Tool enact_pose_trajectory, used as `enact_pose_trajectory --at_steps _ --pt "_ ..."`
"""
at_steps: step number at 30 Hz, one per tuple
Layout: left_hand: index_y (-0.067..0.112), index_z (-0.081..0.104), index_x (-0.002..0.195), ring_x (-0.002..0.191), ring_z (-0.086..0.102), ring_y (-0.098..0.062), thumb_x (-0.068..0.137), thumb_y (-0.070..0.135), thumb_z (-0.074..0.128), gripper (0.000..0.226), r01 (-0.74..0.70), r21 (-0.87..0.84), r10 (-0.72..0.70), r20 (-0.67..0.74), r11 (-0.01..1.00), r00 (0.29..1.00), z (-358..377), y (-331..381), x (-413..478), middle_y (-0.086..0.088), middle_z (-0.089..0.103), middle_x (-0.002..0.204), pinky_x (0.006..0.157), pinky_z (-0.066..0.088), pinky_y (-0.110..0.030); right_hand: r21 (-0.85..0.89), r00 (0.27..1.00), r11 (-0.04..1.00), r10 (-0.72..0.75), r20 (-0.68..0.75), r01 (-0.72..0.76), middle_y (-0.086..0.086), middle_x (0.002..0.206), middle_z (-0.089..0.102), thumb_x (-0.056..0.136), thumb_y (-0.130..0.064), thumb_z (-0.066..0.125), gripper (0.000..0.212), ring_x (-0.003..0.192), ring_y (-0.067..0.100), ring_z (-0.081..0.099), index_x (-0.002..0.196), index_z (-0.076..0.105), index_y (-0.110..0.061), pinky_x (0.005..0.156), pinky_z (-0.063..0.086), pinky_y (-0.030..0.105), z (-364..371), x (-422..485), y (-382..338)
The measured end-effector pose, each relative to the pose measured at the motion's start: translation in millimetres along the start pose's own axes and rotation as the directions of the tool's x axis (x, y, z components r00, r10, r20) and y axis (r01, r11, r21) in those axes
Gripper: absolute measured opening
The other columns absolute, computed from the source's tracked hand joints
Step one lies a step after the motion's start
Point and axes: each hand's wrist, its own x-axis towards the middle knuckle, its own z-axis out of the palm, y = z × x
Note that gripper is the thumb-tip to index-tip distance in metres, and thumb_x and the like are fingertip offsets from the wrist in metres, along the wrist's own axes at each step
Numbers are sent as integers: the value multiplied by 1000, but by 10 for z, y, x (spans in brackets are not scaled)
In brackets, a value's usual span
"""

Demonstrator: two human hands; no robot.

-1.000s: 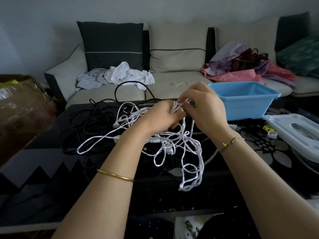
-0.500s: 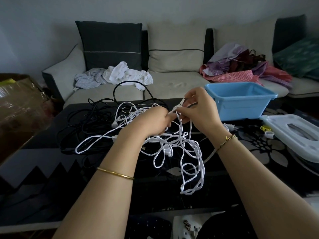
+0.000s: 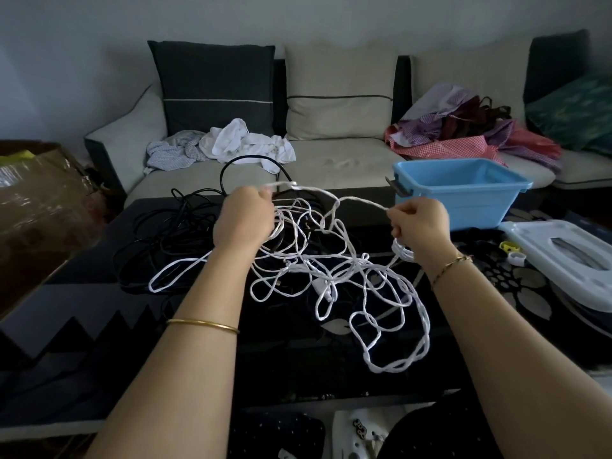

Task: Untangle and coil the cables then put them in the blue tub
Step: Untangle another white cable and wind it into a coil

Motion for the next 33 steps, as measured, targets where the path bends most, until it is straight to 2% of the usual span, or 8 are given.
enact_pose_trajectory --at_steps 4,8,11,15,19,24,28,33 --pt "12 62 83 58 52 -25 102 32 33 40 23 -303 -78 -171 953 982 -225 64 -6 -12 65 75 64 44 -34 -412 998 911 52 47 -28 10 62 60 86 -10 61 18 74 24 59 69 62 -5 67 46 26 17 95 219" --pt "8 64 87 36 37 -11 102 28 35 39 2 -258 48 187 966 981 -222 252 -201 1 49 51 38 29 -18 -622 978 782 101 182 35 18 90 64 87 -4 51 22 100 36 63 99 69 -1 77 50 32 133 6 174" --pt "4 65 88 34 34 -12 102 30 37 41 -37 -235 119 348 971 930 -146 369 -283 1 46 47 33 24 -14 -409 961 875 -191 202 260 9 124 62 90 -4 45 37 120 28 53 122 63 -12 99 45 37 163 -87 -77" --pt "6 68 85 32 30 -13 101 31 39 41 38 -286 103 461 957 881 -139 475 -332 3 39 40 34 19 -14 390 899 912 -273 343 128 0 103 70 87 -27 56 22 103 14 63 105 65 -17 100 43 37 167 -323 -469" --pt "9 60 80 33 28 -13 100 30 42 33 111 -366 91 492 924 866 -161 518 -364 4 36 38 34 18 -12 450 793 884 -364 488 129 15 86 68 86 -16 68 22 81 28 65 97 58 0 89 52 43 237 -444 -533" --pt "5 65 80 34 21 -10 100 27 42 38 205 -486 87 512 849 854 -183 469 -323 4 29 38 33 19 -13 453 865 890 -268 424 54 5 61 56 90 -4 60 10 48 12 53 81 55 -6 81 54 49 177 -333 -474" --pt "4 63 81 32 19 -6 100 24 40 36 280 -548 80 542 788 837 -194 425 -264 7 26 36 33 19 -14 511 836 844 -158 526 -162 0 59 44 95 -7 53 12 39 4 37 83 54 -6 52 48 25 49 -243 -446" --pt "4 61 71 26 20 -4 99 23 39 40 554 -711 162 666 433 728 -279 358 -206 9 22 31 28 18 -14 472 591 625 -22 807 -622 -9 49 34 89 -20 46 17 30 1 27 74 48 -12 37 29 12 -78 -126 -360"
